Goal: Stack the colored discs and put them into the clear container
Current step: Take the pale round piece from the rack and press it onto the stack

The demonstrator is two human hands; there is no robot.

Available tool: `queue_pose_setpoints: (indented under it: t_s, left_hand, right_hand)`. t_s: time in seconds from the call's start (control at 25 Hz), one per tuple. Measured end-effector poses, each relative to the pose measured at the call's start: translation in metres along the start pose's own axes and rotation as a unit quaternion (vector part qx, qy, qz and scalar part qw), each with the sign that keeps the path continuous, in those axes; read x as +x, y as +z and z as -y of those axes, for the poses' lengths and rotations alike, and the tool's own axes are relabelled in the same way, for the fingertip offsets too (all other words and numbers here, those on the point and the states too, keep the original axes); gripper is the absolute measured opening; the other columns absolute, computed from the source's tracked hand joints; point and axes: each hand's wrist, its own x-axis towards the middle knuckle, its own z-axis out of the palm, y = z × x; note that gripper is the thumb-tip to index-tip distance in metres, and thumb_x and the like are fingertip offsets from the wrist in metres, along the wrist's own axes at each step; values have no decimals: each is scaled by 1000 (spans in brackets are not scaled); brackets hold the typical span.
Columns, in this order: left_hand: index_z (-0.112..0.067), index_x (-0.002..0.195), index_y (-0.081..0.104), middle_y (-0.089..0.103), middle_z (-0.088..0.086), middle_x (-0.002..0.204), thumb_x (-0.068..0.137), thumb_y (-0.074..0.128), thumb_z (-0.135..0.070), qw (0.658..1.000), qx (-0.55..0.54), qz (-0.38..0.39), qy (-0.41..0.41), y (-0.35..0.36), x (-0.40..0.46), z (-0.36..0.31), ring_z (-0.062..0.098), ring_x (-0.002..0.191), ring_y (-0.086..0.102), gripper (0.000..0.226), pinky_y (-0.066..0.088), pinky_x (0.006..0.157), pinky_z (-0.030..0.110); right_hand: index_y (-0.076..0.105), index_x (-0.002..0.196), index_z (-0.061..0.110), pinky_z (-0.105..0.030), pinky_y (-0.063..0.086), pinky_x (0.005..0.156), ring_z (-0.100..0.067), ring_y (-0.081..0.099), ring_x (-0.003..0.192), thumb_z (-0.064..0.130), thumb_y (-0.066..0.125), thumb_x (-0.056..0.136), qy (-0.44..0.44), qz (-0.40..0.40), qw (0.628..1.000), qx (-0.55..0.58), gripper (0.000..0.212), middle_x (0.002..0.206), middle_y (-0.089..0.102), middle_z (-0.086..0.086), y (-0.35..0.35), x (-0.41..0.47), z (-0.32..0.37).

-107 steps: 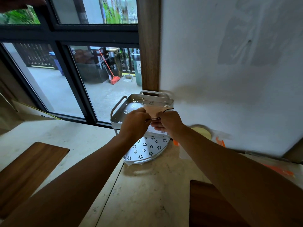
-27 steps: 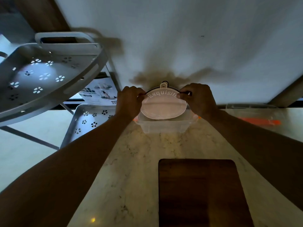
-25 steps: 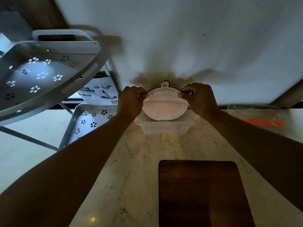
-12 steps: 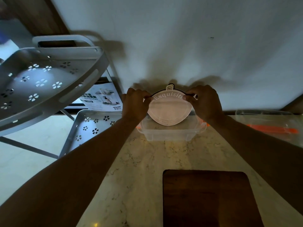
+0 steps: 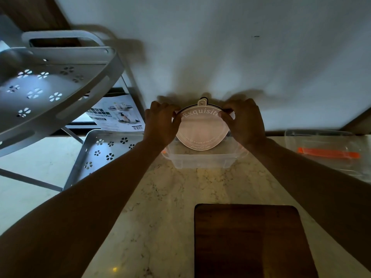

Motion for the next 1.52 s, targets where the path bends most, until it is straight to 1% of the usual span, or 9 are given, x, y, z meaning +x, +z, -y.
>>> queue_pose_setpoints:
  t_s: [0.4, 0.56, 0.72, 0.92, 1.04, 1.16, 1.32, 1.44, 1.52]
  left_hand:
    - [-14, 101, 72, 72, 6, 97, 89, 62, -27, 1000, 8, -13, 15, 3, -2, 2, 32, 101, 51, 20, 42, 83, 42]
    - [-13, 108, 69, 69, 9, 106, 89, 64, -30, 1000, -7, -12, 17, 0, -3, 2, 31, 106, 52, 27, 39, 87, 42]
    - [-18, 118, 65, 65, 8, 114, 87, 64, -37, 999, 0, 27, 25, -5, 2, 0, 31, 111, 50, 36, 39, 90, 44]
    - [-15, 107, 68, 61, 13, 112, 80, 73, -30, 998, -14, 48, 29, -1, 8, -10, 34, 111, 49, 31, 40, 89, 45]
    - [-14, 103, 66, 60, 10, 111, 83, 71, -27, 999, -16, 44, 18, 1, 9, -11, 31, 110, 50, 24, 39, 89, 44]
    - [-14, 102, 63, 62, 9, 107, 87, 66, -23, 997, 5, 58, 47, -1, 5, -9, 31, 105, 54, 18, 39, 89, 45]
    - [-11, 106, 62, 63, 11, 104, 90, 62, -20, 996, -33, 46, 62, -10, -1, -9, 30, 95, 59, 18, 46, 87, 46]
    - [-6, 110, 62, 61, 14, 103, 93, 58, -18, 994, -93, 20, 62, -19, -4, -13, 29, 90, 59, 20, 47, 80, 36]
    - [-5, 111, 63, 61, 14, 103, 94, 57, -17, 993, -105, -1, 61, -21, -5, -17, 26, 89, 59, 22, 43, 76, 28]
  right_hand:
    - [72, 104, 16, -44, 47, 80, -32, 57, 92, 37, 62, 91, 8, 9, 999, -46, 26, 97, 74, -7, 3, -2, 1]
    - [70, 106, 14, -42, 45, 80, -34, 57, 95, 36, 61, 91, 0, 8, 998, -70, 28, 103, 71, -10, 2, -4, 1]
    - [68, 109, 14, -40, 44, 80, -35, 55, 98, 33, 64, 87, -4, 20, 997, -80, 29, 106, 67, -13, 1, -5, 4]
    - [66, 113, 21, -42, 44, 82, -36, 54, 102, 31, 69, 84, 11, 28, 996, -88, 31, 112, 63, -12, 3, -1, 7]
    - [68, 110, 20, -43, 44, 84, -36, 55, 104, 28, 71, 84, 4, 31, 997, -68, 28, 112, 64, -12, 3, 0, 6]
    - [69, 107, 18, -42, 43, 83, -35, 56, 102, 27, 72, 83, -13, 29, 999, -35, 26, 108, 65, -11, 1, -1, 4]
    - [64, 109, 16, -43, 47, 86, -29, 62, 98, 25, 69, 86, -49, 54, 997, 37, 25, 105, 70, -5, -9, -6, 5]
    - [63, 111, 16, -39, 52, 82, -22, 64, 91, 24, 66, 89, -41, 48, 991, 116, 25, 101, 70, -4, -20, -4, 6]
    - [62, 113, 16, -39, 53, 82, -21, 65, 91, 25, 64, 90, -41, 30, 991, 124, 25, 101, 70, -4, -22, -4, 6]
